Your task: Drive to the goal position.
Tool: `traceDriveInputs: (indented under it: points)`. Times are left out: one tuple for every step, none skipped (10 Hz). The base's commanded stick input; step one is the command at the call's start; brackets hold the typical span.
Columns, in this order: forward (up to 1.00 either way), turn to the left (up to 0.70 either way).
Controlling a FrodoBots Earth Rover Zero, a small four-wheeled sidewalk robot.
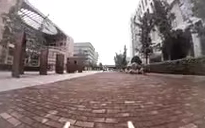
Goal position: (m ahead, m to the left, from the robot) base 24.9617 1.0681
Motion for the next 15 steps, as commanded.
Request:
traceDriveInputs:
  points:
    - [0.45, 0.0]
    - [0.45, 0.0]
    - [0.45, 0.0]
    - [0.45, 0.0]
    - [0.45, 0.0]
    - [0.45, 0.0]
    - [0.45, 0.0]
    - [0.45, 0.0]
    - [0.45, 0.0]
    - [0.45, 0.0]
    - [0.45, 0.0]
    - [0.45, 0.0]
    - [0.45, 0.0]
    - [0.45, 0.0]
    - [0.45, 0.0]
